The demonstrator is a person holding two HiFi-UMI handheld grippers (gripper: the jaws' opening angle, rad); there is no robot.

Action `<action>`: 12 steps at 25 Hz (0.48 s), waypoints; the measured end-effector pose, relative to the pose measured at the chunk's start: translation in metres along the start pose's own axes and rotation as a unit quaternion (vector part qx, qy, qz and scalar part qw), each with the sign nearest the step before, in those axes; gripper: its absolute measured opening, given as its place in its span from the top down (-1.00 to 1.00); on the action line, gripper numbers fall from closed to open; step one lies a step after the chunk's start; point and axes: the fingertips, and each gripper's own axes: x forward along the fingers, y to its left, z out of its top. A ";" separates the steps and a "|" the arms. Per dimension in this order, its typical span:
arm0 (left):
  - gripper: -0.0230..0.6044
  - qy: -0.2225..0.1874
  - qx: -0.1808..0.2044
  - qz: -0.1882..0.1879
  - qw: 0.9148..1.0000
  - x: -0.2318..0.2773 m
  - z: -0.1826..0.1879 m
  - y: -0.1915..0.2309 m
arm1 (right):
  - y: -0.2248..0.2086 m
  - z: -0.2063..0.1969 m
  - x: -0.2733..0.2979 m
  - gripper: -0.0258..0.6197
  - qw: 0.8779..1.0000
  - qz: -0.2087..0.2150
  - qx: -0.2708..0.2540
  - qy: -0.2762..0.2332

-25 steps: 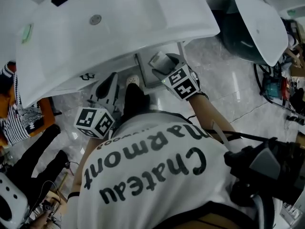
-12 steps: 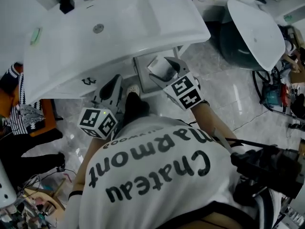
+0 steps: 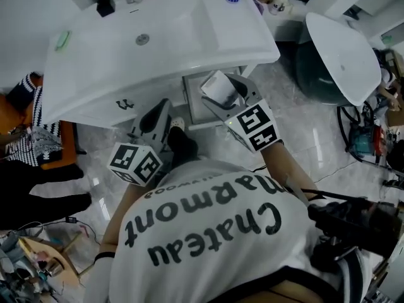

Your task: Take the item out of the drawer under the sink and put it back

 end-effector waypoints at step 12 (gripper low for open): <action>0.90 -0.044 -0.029 0.042 0.998 -0.026 0.026 0.016 | 0.025 0.040 0.014 -0.10 0.998 0.037 -0.022 -0.036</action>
